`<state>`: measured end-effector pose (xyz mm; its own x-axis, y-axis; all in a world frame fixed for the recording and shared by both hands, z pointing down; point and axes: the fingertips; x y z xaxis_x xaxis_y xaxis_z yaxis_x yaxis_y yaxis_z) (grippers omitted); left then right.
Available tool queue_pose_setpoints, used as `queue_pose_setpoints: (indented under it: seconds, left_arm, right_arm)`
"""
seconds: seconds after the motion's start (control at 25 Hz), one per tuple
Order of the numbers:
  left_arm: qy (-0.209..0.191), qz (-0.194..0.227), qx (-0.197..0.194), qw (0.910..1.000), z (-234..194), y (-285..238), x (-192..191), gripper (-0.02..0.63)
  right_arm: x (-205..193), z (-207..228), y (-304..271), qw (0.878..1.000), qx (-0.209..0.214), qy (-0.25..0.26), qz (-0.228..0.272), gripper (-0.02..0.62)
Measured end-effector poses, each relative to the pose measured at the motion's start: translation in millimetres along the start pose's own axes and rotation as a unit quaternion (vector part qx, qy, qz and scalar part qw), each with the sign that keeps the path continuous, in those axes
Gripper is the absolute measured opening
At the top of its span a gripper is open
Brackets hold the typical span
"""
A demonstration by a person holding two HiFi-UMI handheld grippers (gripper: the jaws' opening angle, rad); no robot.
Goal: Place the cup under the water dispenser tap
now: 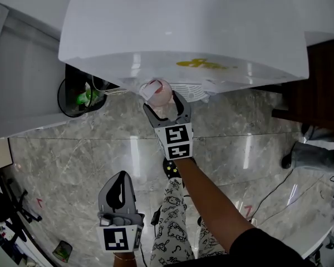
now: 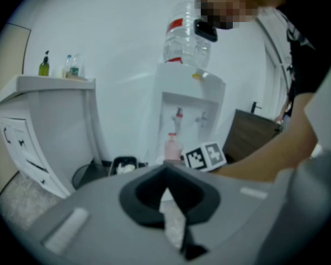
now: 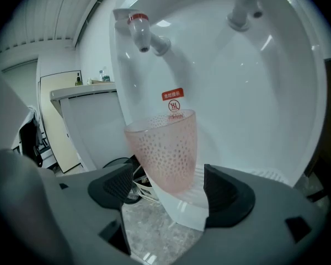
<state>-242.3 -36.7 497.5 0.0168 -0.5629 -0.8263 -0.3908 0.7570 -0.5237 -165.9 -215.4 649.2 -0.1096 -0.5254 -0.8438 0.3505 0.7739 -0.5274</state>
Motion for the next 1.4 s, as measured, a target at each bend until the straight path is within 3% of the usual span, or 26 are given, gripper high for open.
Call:
queue_pose_setpoints:
  seconds: [0.2,0.32,0.44,0.48,0.56,0.68,0.84,1.0,1.2,1.4]
  left_arm:
    - [-0.012,0.007,0.019,0.9997,11,11,4,-0.002]
    - [-0.039,0.03,0.028,0.9984,35,24,19,-0.002]
    - [-0.04,0.056,0.033,0.9971,75,33,31,0.0]
    - [-0.03,0.061,0.028,0.9973,95,37,32,-0.002]
    - [-0.032,0.059,0.0,0.9977,147,49,35,0.0]
    - [-0.075,0.071,-0.022,0.9944,225,72,49,-0.001]
    - [-0.051,0.127,-0.014,0.9905,309,113,70,-0.002]
    - [-0.057,0.14,-0.015,0.9884,391,164,77,0.0]
    - [-0.066,0.16,-0.016,0.9848,472,223,79,-0.002]
    - [-0.055,0.149,-0.017,0.9871,513,264,56,-0.002]
  right_arm:
    - [-29,3,76,0.998,0.004,-0.054,-0.02,0.381]
    - [-33,2,136,0.995,0.039,-0.091,-0.025,0.38]
    - [-12,6,191,0.993,0.089,-0.08,0.001,0.376]
    - [-3,10,213,0.993,0.101,-0.064,0.017,0.352]
    - [15,25,263,0.993,0.108,-0.026,0.05,0.101]
    - [49,56,342,0.988,0.121,-0.005,0.092,0.03]
    - [90,86,450,0.977,0.153,0.033,0.144,0.028]
    - [105,100,567,0.966,0.194,0.03,0.167,0.028]
    - [89,111,664,0.963,0.223,0.036,0.149,0.028]
    - [69,115,727,0.964,0.233,0.027,0.124,0.028]
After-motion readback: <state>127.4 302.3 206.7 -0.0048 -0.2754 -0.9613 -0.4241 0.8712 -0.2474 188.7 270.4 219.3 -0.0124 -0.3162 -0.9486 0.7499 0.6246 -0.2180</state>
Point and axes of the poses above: the fingertips, and each gripper's own axes: y backward along the fingers, z to its right, x out of its top, and after that the axes turned 10 degrees about -x, right-handed
